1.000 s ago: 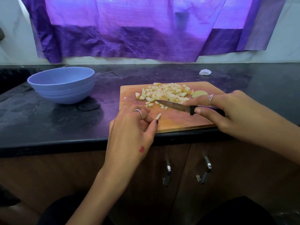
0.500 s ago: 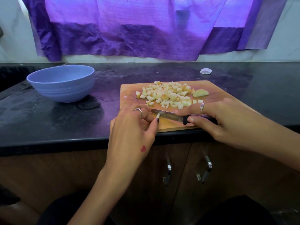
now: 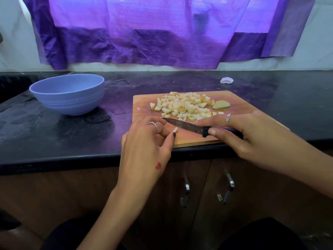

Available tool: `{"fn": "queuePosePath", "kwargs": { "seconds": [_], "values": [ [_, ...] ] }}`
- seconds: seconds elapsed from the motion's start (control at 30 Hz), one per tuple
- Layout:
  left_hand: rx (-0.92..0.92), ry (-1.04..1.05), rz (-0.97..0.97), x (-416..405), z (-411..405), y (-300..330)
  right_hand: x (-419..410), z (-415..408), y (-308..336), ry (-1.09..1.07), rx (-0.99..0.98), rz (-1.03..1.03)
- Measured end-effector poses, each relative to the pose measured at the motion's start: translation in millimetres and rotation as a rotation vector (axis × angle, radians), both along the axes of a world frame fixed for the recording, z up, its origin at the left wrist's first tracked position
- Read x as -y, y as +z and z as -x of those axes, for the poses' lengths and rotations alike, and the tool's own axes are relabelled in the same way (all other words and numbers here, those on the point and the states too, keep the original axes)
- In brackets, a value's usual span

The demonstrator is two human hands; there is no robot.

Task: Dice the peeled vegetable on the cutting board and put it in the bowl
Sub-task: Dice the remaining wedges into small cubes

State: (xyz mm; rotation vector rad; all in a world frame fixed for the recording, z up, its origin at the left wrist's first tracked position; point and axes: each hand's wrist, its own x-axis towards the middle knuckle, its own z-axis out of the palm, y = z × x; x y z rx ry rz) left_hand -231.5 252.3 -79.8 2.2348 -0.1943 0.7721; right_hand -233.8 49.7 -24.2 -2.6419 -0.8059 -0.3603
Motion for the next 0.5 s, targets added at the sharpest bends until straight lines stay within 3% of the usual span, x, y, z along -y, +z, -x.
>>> {"fn": "queuePosePath", "kwargs": {
  "seconds": [0.3, 0.5],
  "values": [
    [-0.006, 0.027, 0.005, 1.7, 3.5, 1.5, -2.6, 2.9, -1.1, -0.052, -0.069, 0.076],
    [-0.015, 0.040, -0.036, 1.0, 5.4, 1.8, -0.5, 3.4, 3.4, -0.100, 0.026, 0.121]
  ]
}}
